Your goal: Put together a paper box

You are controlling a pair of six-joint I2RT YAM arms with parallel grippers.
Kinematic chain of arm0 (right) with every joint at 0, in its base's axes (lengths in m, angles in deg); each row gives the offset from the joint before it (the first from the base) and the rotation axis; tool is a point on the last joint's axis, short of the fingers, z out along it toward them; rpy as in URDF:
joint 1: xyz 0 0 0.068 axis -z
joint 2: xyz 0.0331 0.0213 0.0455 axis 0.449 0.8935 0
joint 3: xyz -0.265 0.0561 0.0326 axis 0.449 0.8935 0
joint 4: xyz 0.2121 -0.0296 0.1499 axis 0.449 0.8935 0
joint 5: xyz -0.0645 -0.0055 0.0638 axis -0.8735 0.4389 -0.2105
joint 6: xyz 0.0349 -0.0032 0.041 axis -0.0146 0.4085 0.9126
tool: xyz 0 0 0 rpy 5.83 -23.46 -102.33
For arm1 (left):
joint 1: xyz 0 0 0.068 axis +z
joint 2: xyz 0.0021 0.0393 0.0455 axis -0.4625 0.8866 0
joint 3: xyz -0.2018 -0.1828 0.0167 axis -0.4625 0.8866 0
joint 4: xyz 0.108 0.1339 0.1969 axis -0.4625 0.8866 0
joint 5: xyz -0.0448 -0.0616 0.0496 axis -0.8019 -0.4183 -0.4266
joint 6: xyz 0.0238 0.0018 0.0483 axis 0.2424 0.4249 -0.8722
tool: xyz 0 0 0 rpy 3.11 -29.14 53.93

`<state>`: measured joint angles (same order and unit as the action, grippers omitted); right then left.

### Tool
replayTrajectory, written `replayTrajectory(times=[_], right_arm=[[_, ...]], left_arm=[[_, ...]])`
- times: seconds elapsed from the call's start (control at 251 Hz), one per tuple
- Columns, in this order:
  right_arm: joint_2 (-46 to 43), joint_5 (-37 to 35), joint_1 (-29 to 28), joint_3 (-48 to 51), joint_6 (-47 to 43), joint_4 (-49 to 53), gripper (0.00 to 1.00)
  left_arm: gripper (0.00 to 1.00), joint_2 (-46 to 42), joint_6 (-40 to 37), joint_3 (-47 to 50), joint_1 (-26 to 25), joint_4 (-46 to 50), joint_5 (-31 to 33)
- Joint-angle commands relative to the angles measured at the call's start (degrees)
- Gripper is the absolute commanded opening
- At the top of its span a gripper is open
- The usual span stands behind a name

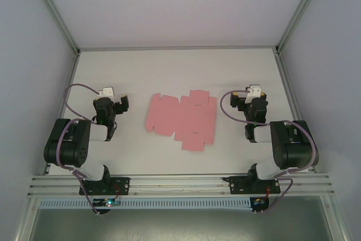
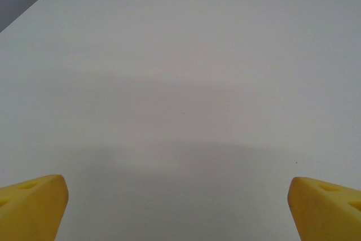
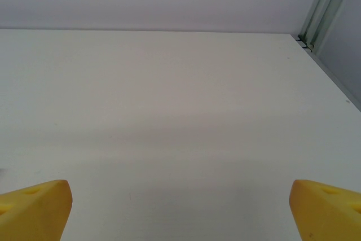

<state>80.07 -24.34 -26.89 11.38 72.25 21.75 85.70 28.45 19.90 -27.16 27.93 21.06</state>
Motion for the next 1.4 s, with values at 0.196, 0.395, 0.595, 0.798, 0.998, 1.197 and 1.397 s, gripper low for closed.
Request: replayTrajectory(times=[0.196, 0.395, 0.595, 0.798, 0.998, 1.197, 1.397], right_arm=[[-3.1, 2.2, 0.5, -1.1, 1.5, 1.8, 0.98], [-14.5, 0.9, -0.4, -4.9, 1.4, 18.4, 0.98], [-22.0, 0.1, -6.5, -19.2, 12.5, 53.6, 0.94], [-14.0, 14.4, -15.3, -25.8, 22.3, 67.3, 0.78], [-0.6, 22.6, -22.0, -29.8, 24.4, 66.6, 0.56], [6.3, 19.7, -22.3, -29.8, 24.5, 65.7, 0.53], [10.0, 20.8, -21.7, -26.9, 24.9, 61.8, 0.52]], left_arm=[[1.0, -1.9, -1.0, -2.3, -0.2, 2.7, -0.4], [1.0, -15.0, 1.8, -8.1, -0.2, 24.8, -1.7], [1.0, -17.7, 13.1, -20.0, -0.3, 51.4, -15.4], [1.0, -9.0, 19.9, -25.1, -2.0, 56.7, -31.6], [1.0, -2.6, 21.0, -26.4, -2.9, 57.8, -38.4], [1.0, 2.9, 20.2, -27.6, -5.0, 56.7, -47.9], [1.0, 6.5, 19.3, -28.6, -8.4, 56.2, -52.0]])
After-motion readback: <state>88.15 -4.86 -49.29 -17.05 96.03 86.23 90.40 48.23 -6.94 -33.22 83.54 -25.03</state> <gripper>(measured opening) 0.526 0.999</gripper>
